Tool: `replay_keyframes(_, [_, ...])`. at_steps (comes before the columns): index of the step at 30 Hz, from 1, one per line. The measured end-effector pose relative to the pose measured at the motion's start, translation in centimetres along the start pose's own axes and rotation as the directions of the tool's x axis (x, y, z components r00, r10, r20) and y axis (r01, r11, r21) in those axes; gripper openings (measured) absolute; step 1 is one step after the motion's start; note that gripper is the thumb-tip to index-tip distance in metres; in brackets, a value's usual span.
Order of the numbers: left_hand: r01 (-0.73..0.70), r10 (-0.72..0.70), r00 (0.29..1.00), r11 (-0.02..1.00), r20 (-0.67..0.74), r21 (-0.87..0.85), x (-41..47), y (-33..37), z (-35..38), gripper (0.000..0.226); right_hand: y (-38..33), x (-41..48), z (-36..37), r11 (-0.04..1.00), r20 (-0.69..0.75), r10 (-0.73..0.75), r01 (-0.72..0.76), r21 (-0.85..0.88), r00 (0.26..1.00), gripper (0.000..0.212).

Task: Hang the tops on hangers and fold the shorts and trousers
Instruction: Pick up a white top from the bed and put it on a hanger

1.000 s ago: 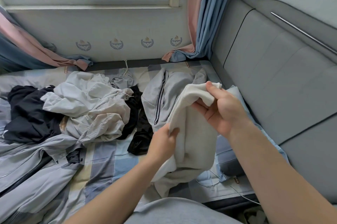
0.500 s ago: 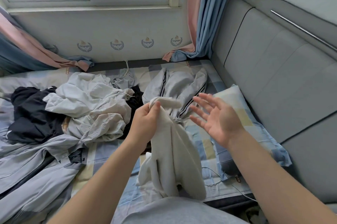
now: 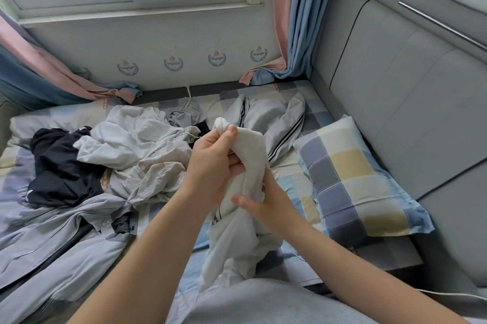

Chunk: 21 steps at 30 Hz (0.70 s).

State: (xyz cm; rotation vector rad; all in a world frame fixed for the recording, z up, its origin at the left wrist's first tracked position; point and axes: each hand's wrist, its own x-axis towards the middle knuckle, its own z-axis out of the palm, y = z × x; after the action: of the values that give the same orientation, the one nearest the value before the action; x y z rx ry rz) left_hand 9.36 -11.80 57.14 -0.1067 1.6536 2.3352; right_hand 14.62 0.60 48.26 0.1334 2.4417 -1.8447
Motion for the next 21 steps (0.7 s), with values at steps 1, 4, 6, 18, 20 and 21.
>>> replay_keyframes(1, [-0.004, 0.004, 1.0, 1.0, 0.01, -0.009, -0.2, 0.1, 0.3, 0.023, 0.3, 0.3, 0.4, 1.0, -0.043, -0.011, 0.01, -0.023, 0.999, 0.057])
replay_keyframes(4, [-0.012, 0.012, 1.0, 1.0, 0.009, -0.029, -0.3, 0.2, 0.9, 0.023, 1.5, 1.4, 0.8, 0.992, -0.189, 0.054, -0.074, -0.102, 0.981, 0.025])
replay_keyframes(6, [-0.013, 0.012, 1.0, 0.999, -0.019, -0.043, -0.1, 0.3, 0.7, 0.023, 2.9, 1.9, 0.2, 0.973, -0.229, 0.097, -0.141, -0.182, 0.968, 0.018])
replay_keyframes(18, [-0.014, -0.025, 0.982, 0.978, -0.187, -0.206, 1.2, -0.2, -1.4, 0.02, 11.3, 1.6, -6.6, 0.778, -0.381, 0.356, -0.496, -0.385, 0.853, 0.023])
replay_keyframes(20, [-0.021, -0.018, 0.98, 0.981, -0.199, -0.194, 1.8, -0.2, -2.2, 0.02, 11.4, 1.6, -7.9, 0.744, -0.402, 0.382, -0.534, -0.401, 0.833, 0.023])
replay_keyframes(21, [-0.02, -0.014, 0.98, 0.986, -0.2, -0.166, 2.1, -0.3, -2.5, 0.02, 11.2, 1.6, -8.6, 0.738, -0.405, 0.385, -0.54, -0.405, 0.829, 0.024])
